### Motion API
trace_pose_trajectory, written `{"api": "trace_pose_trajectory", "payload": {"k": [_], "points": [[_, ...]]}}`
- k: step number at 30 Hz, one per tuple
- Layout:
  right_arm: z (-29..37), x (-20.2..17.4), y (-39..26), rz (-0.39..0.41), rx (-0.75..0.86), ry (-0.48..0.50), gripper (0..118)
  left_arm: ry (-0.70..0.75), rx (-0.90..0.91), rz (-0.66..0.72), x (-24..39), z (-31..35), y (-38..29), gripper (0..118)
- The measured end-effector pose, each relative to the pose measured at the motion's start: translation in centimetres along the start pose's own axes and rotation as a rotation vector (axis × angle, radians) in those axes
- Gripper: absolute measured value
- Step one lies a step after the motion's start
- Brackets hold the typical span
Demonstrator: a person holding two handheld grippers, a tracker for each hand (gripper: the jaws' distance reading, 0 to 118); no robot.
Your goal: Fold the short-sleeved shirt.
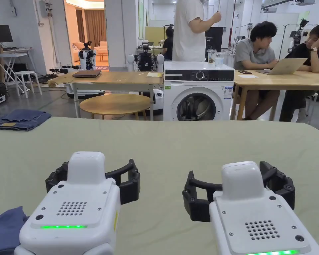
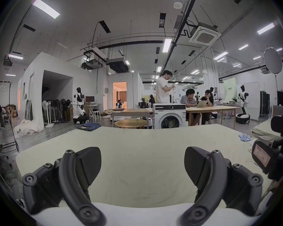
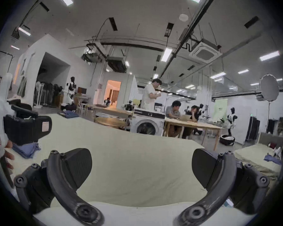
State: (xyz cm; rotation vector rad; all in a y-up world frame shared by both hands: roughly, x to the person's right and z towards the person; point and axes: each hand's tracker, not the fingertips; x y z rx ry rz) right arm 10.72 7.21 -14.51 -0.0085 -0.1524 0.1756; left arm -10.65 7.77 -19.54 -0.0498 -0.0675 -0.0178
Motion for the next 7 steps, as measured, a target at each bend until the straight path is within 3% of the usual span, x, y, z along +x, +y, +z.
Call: {"api": "trace_pose_trajectory", "payload": {"k": [7], "points": [[-1.1, 0.0, -0.6, -0.016, -0.027, 0.017, 118, 0.007, -0.025, -0.015, 0.1, -0.6, -0.6, 104]]}}
